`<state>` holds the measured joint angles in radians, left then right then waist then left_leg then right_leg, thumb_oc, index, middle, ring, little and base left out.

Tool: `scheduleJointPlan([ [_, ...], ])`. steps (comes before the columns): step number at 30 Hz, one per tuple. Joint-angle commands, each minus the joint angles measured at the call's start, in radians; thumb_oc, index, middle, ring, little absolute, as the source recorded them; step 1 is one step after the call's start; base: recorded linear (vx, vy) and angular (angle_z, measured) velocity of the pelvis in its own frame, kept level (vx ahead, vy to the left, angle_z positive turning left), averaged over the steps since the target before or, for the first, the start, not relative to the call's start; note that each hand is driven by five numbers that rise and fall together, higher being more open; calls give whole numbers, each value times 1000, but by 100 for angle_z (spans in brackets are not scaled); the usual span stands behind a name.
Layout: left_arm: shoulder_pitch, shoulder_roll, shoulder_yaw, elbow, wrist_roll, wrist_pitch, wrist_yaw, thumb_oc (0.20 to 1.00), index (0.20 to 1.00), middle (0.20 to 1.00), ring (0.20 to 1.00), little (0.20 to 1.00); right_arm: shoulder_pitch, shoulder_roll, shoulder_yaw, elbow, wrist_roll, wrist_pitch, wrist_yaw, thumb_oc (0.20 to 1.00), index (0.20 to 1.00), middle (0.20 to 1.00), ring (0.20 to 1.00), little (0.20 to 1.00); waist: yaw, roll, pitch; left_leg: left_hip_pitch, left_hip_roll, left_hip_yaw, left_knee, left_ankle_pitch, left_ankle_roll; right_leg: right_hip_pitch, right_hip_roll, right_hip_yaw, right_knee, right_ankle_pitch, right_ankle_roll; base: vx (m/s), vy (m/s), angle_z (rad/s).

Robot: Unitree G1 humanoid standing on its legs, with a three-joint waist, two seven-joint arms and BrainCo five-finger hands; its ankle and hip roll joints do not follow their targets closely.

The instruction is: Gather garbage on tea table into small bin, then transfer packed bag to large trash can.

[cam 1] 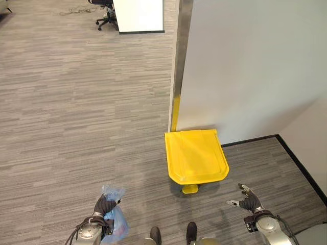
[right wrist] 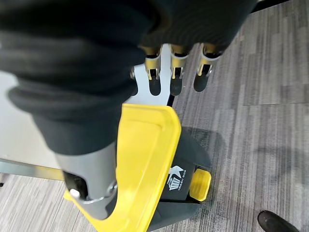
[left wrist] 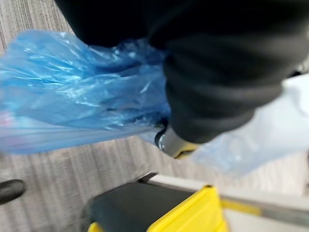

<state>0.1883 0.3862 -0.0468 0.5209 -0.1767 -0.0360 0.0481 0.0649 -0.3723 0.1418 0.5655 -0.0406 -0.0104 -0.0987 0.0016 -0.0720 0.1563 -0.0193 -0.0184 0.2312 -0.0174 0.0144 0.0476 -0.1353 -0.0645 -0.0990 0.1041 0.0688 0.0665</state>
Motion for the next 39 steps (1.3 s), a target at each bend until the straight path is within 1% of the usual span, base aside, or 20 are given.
scheduleJointPlan([
  [1, -37, 56, 13, -61, -10, -42, 17, 200, 200, 200, 200, 200, -33, -1, 7, -4, -6, -13, -13, 1000, 1000, 1000, 1000, 1000, -5, -17, 29, -5, -27, -104, 163, -196, 2, -22, -50, -9, 160, -100, 93, 89, 123, -7],
  [4, -37, 56, 17, -64, -7, -43, 17, 200, 200, 200, 200, 200, -39, -7, 11, -8, -9, -10, -10, 1000, 1000, 1000, 1000, 1000, -18, -15, 47, 38, -44, -112, 157, -222, 7, -94, -52, -29, 119, -42, 88, 134, 47, -7],
  [5, -36, 56, 18, -63, -6, -44, 17, 200, 200, 200, 200, 200, -42, -9, 13, -8, -9, -10, -11, 1000, 1000, 1000, 1000, 1000, -25, -12, 53, 61, -50, -115, 153, -234, 8, -122, -55, -50, 84, -20, 91, 335, 29, -10],
  [6, -46, 50, 18, -45, -8, -48, 23, 200, 200, 200, 200, 200, -41, -9, 11, 0, -7, -6, -14, 1000, 1000, 1000, 1000, 1000, -44, -13, 67, 97, -63, -130, 154, -252, 2, -170, -52, -76, -4, 6, 108, 286, 19, 3],
  [9, -53, 47, 20, -44, -11, -53, 23, 200, 200, 200, 200, 200, -32, -14, 6, -4, -9, -4, -16, 1000, 1000, 1000, 1000, 1000, -57, -11, 73, 107, -69, -153, 171, -272, -5, -186, -51, -96, -53, 15, 114, 209, -20, 29],
  [11, -64, 43, 19, -46, -13, -59, 27, 200, 200, 200, 200, 200, -23, -18, -5, 0, -4, -8, -22, 1000, 1000, 1000, 1000, 1000, -65, -18, 75, 114, -85, -179, 195, -295, -6, -202, -49, -78, -77, 36, 120, 260, -96, 39],
  [12, -69, 45, 16, -51, -9, -59, 26, 200, 200, 200, 200, 200, -9, -20, -21, -2, 3, -6, -24, 1000, 1000, 1000, 1000, 1000, -72, -25, 70, 117, -93, -205, 217, -321, -16, -198, -52, -49, -85, 51, 120, 238, -108, 58],
  [13, -69, 45, 16, -52, -9, -59, 26, 200, 200, 200, 200, 200, -8, -20, -21, -2, 3, -6, -24, 1000, 1000, 1000, 1000, 1000, -73, -24, 71, 116, -92, -207, 220, -323, -16, -196, -52, -52, -87, 51, 120, 240, -121, 75],
  [14, -68, 42, 16, -54, -11, -61, 25, 200, 200, 200, 200, 200, -2, -18, -31, 5, 17, -11, -26, 1000, 1000, 1000, 1000, 1000, -73, -31, 65, 121, -94, -219, 237, -345, -21, -193, -61, -38, -82, 68, 113, 171, -89, 114],
  [16, -70, 36, 15, -54, -19, -59, 28, 200, 200, 200, 200, 200, -2, -18, -43, 11, 32, -15, -32, 1000, 1000, 1000, 1000, 1000, -81, -30, 56, 124, -79, -234, 260, -362, -34, -209, -63, -30, -43, 82, 100, 212, -139, 71],
  [18, -70, 24, 20, -43, -36, -59, 32, 200, 200, 200, 200, 200, -4, -19, -50, 31, 44, -21, -43, 1000, 1000, 1000, 1000, 1000, -83, -26, 46, 130, -54, -233, 267, -374, -39, -200, -68, -53, -24, 74, 93, 176, -127, 15],
  [20, -80, 15, 16, -24, -43, -58, 34, 200, 200, 200, 200, 200, -11, -18, -53, 39, 59, -20, -44, 1000, 1000, 1000, 1000, 1000, -89, -21, 34, 150, -35, -234, 238, -364, -44, -199, -61, -67, -10, 68, 91, 141, -94, 22],
  [21, -85, 14, 14, -17, -47, -61, 36, 200, 200, 200, 200, 200, -13, -17, -54, 35, 71, -24, -41, 1000, 1000, 1000, 1000, 1000, -96, -14, 23, 172, -23, -231, 193, -358, -47, -205, -50, -74, -12, 67, 90, 89, -50, 8],
  [23, -84, 14, 12, -19, -46, -60, 34, 200, 200, 200, 200, 200, -13, -18, -51, 34, 70, -25, -42, 1000, 1000, 1000, 1000, 1000, -98, -11, 18, 179, -19, -226, 177, -355, -47, -207, -46, -79, -16, 68, 90, 49, -19, -3],
  [25, -84, 16, 4, -23, -41, -60, 29, 200, 200, 200, 200, 200, -18, -17, -35, 31, 65, -22, -37, 1000, 1000, 1000, 1000, 1000, -96, -8, 16, 189, -20, -220, 155, -351, -47, -208, -37, -81, -30, 71, 91, 30, 6, -10],
  [26, -75, 21, -8, -36, -18, -61, 12, 200, 200, 200, 200, 200, -37, -18, 7, 14, 44, -19, -16, 1000, 1000, 1000, 1000, 1000, -86, -5, 14, 196, -25, -216, 136, -348, -42, -211, -28, -74, -45, 83, 96, 18, 25, -16],
  [28, -70, 21, -21, -47, -2, -63, -3, 200, 200, 200, 200, 200, -63, -17, 43, -2, 32, -22, -2, 1000, 1000, 1000, 1000, 1000, -80, -2, 14, 200, -30, -216, 124, -345, -38, -215, -24, -67, -56, 92, 99, 6, 35, -18],
  [33, -107, 29, -61, -50, 23, -76, -11, 200, 200, 200, 200, 200, -207, -11, 173, -19, 2, -38, 19, 1000, 1000, 1000, 1000, 1000, -40, -1, 26, 184, -40, -220, 126, -345, -32, -226, -33, -82, -71, 100, 97, 1, 20, -9],
  [37, -174, 53, -102, -51, 17, -93, 7, 200, 200, 200, 200, 200, -346, -16, 245, -12, -4, -37, 7, 1000, 1000, 1000, 1000, 1000, -12, -11, 47, 160, -33, -228, 136, -346, -38, -238, -44, -97, -68, 98, 92, -7, -16, 5],
  [39, -187, 58, -108, -53, 13, -96, 10, 200, 200, 200, 200, 200, -372, -18, 254, -9, -3, -37, 3, 1000, 1000, 1000, 1000, 1000, -9, -13, 52, 154, -33, -230, 139, -346, -39, -241, -46, -100, -68, 97, 91, -34, -46, 20],
])
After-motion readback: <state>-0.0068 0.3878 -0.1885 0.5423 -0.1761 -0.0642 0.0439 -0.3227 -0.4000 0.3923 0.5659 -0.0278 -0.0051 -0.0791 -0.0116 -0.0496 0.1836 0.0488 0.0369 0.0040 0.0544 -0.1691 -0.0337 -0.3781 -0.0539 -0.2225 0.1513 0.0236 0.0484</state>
